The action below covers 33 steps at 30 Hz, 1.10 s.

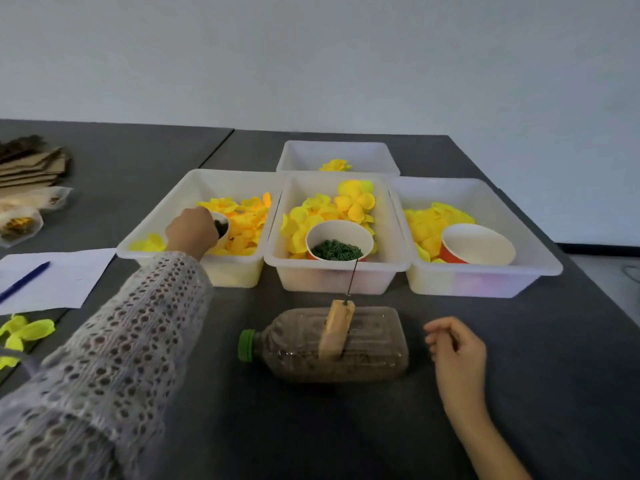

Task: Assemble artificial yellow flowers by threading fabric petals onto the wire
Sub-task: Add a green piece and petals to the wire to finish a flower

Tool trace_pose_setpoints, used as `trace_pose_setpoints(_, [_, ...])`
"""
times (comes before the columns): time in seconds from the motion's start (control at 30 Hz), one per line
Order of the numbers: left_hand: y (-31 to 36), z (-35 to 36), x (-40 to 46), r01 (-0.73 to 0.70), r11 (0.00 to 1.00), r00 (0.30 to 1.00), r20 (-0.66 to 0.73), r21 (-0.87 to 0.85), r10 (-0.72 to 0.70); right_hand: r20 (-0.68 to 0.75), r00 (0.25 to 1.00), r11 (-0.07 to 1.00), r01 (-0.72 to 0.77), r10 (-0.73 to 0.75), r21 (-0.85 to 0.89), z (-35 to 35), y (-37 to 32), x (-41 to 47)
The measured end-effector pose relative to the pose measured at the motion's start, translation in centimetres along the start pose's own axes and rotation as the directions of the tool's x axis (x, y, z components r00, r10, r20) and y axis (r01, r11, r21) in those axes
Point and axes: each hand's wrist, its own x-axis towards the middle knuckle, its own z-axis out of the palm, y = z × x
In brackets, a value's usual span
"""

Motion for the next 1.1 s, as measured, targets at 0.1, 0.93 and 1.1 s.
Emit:
trace_pose_setpoints(0.1, [0.1, 0.1, -0.3, -0.009, 1.000, 0.998, -0.069, 0.014, 0.010, -0.048, 0.999, 0.999, 0.014, -0.013, 0.032, 0.1, 0.3, 0.4])
trace_pose_setpoints(0.93, [0.3, -0.1, -0.2, -0.063, 0.991, 0.958, -0.286, -0.117, 0.027, 0.023, 1.000, 0.997, 0.014, -0.013, -0.072, 0.1, 0.3, 0.1])
trace_pose_setpoints(1.1, [3.2, -2.5, -2.5, -0.306, 0.808, 0.889, -0.455, -0.503, 0.053, 0.032, 0.999, 0.997, 0.013, -0.011, -0.077, 0.0, 0.2, 0.0])
